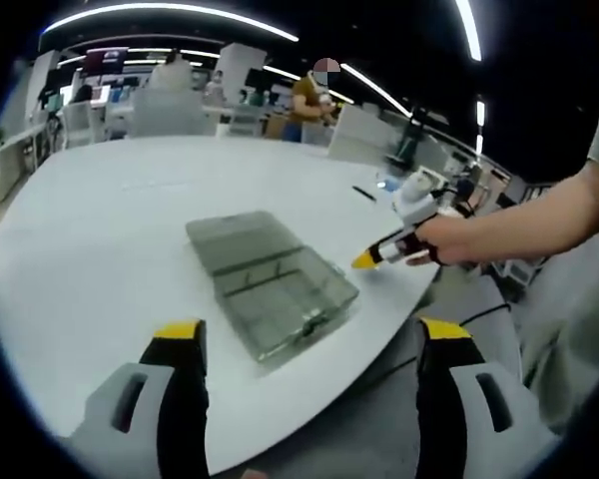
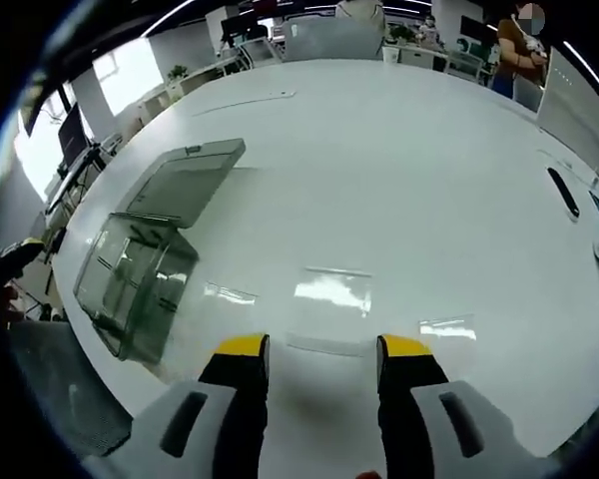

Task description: Insert the divider into the dual guide fixture by aligning both edges with the guide slots and pushing it downward to the bottom, including one-sided entry, uneven engagement, binding, and posture correction.

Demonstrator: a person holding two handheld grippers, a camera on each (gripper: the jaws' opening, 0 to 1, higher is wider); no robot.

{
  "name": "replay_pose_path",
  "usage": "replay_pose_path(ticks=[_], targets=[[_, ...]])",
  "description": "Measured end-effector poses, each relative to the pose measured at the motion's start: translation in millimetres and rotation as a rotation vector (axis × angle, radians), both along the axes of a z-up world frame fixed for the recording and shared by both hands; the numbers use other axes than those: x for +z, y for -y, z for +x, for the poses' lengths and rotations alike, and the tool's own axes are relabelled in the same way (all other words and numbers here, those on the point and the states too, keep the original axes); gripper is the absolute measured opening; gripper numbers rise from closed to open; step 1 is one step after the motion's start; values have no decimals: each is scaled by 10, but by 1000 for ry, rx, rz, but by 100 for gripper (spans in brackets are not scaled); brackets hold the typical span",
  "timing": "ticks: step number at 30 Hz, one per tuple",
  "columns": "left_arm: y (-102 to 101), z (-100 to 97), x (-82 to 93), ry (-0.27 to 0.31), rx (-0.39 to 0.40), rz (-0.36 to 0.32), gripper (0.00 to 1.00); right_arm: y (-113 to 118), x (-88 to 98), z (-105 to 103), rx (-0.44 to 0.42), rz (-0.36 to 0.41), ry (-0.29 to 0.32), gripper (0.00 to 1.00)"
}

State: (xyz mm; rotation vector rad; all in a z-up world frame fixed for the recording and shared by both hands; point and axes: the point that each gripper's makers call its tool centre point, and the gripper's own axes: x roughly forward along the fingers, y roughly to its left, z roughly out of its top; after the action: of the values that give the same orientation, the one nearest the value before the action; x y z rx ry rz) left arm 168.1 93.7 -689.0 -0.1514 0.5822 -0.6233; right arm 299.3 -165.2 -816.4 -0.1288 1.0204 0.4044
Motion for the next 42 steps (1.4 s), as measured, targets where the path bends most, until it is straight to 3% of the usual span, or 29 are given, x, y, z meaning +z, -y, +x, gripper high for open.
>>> replay_pose_path(ticks=[21, 42], targets=[[25, 27, -9, -3, -2, -8, 84, 51, -26, 17, -25, -89, 30, 35], [42, 26, -14, -3, -5, -5, 84, 30, -36, 9, -4, -97, 6, 30]])
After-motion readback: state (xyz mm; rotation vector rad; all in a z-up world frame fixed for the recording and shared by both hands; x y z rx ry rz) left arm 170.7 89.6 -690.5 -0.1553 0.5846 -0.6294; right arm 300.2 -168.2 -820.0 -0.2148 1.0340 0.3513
